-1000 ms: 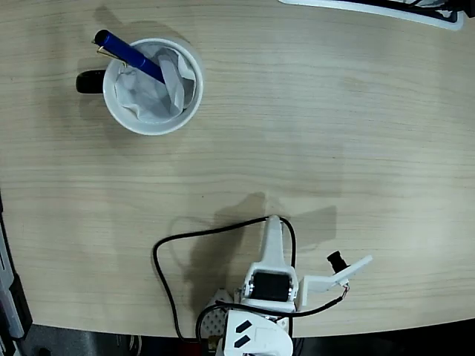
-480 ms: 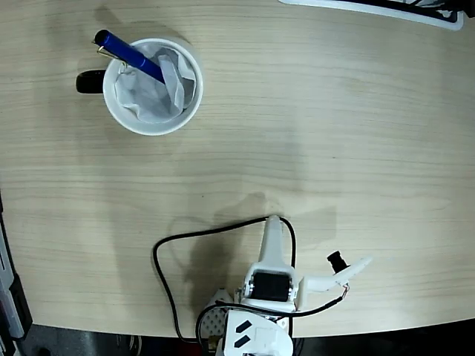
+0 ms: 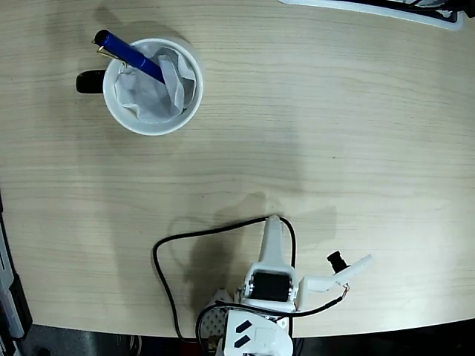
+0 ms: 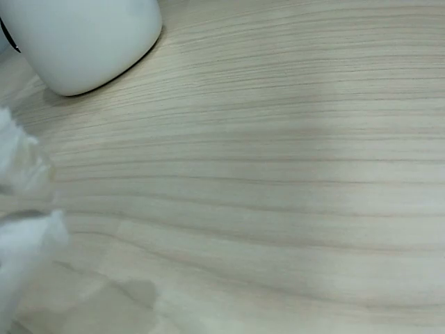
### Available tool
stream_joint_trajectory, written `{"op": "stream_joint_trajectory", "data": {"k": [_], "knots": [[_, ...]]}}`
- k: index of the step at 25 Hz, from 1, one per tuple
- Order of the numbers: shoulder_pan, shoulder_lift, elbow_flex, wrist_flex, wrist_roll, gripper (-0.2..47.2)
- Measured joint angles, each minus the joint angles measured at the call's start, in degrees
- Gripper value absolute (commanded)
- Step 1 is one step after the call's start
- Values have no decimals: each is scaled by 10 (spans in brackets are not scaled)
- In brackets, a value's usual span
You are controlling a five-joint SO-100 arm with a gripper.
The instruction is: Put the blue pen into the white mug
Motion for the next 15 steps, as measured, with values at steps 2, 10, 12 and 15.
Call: {"op": "stream_joint_trajectory", "data": {"k": [2, 10, 12, 15], "knots": [[0, 0, 0, 0, 0, 0], [0, 0, 0, 0, 0, 0], [0, 0, 0, 0, 0, 0], [0, 0, 0, 0, 0, 0]]}}
